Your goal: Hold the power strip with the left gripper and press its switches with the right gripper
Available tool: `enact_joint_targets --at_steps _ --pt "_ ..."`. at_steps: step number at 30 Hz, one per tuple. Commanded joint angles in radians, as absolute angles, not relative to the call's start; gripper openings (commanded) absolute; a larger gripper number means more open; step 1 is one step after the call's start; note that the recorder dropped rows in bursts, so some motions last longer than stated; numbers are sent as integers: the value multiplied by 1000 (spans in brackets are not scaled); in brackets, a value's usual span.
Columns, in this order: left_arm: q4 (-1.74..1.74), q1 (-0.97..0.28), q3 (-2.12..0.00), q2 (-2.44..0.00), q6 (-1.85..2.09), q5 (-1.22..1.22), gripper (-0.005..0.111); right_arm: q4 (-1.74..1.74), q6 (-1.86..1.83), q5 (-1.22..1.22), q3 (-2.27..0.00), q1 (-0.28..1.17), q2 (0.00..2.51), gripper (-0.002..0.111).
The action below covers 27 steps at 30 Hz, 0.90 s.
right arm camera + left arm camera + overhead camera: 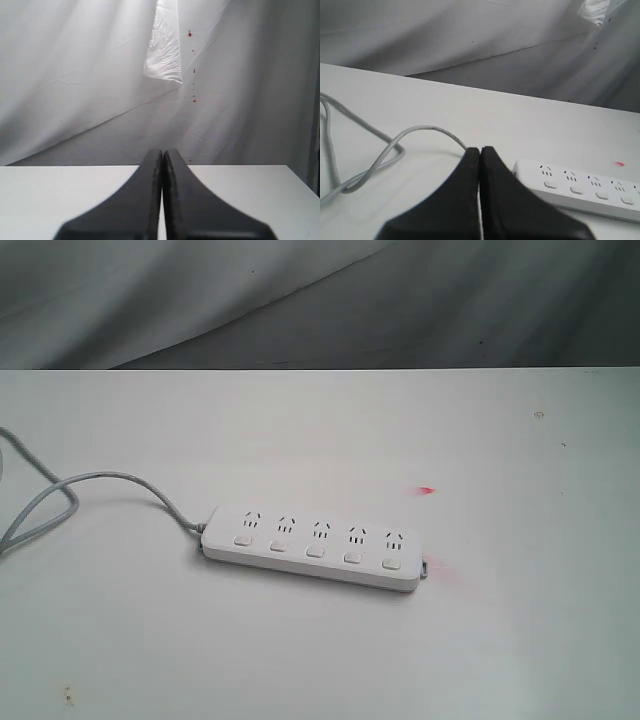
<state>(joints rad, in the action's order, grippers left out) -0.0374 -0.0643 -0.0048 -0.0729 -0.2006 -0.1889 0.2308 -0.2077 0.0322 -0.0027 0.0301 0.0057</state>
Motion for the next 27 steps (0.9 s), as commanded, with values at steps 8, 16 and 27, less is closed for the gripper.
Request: enact_joint_targets --at_steps 8,16,27 --pt "-153 -68 0 -69 -268 79 0 230 -206 39 0 22 0 0" --pt "-190 -68 -182 -112 -244 -209 0 230 -206 39 0 22 0 0" --pt "-332 -68 -800 -820 757 -786 0 230 -206 39 0 22 0 0"
